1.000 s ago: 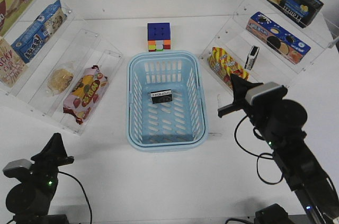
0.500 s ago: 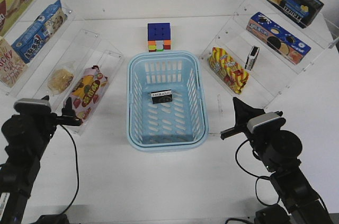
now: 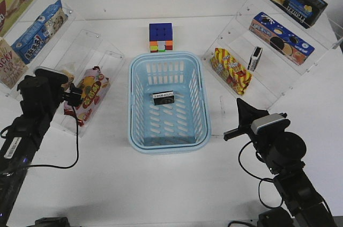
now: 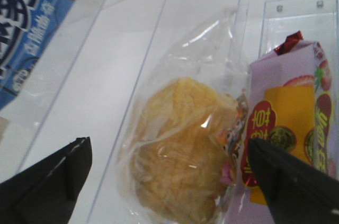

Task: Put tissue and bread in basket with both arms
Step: 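Reach the left gripper to the bagged bread roll on the shelf, then grasp the bread roll with the left gripper and drop it into the basket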

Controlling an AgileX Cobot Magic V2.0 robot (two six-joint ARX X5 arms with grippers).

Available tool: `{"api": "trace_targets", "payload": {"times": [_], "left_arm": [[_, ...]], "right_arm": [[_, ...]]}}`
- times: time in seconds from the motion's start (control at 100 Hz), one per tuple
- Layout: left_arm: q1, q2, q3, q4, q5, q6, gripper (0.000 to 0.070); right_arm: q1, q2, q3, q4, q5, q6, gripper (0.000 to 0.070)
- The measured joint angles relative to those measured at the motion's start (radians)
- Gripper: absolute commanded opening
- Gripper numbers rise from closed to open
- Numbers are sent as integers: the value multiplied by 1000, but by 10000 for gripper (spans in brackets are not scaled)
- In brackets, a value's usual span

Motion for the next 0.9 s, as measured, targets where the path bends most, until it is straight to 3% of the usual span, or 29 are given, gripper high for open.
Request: {"api": "trace_targets", "payload": {"times": [0.06,0.14,0.17,0.46,0.57,0.66,0.83,0.9], "left_arm": [[-1,18,0,1,0,7,354],[-8,23,0,1,-2,10,74],[-10,23,0,3,-3,11,0],[-48,-11,37,-31,-12,12,1],[-99,-69,101,-52,28,-9,0],[-145,-134,164,-42,156,-82,1],[-266,-180,184,26,534,-285,1],[-336,-149,184,28,602,-338,4]], "right_arm": [[0,0,0,0,0,2,0],[0,0,0,0,0,3,0],[0,0,0,0,0,4,0],[0,0,0,0,0,10,0],[0,0,0,0,0,11,0],[0,0,0,0,0,11,0],[0,0,0,-1,0,11,0],[0,0,0,0,0,11,0]]}}
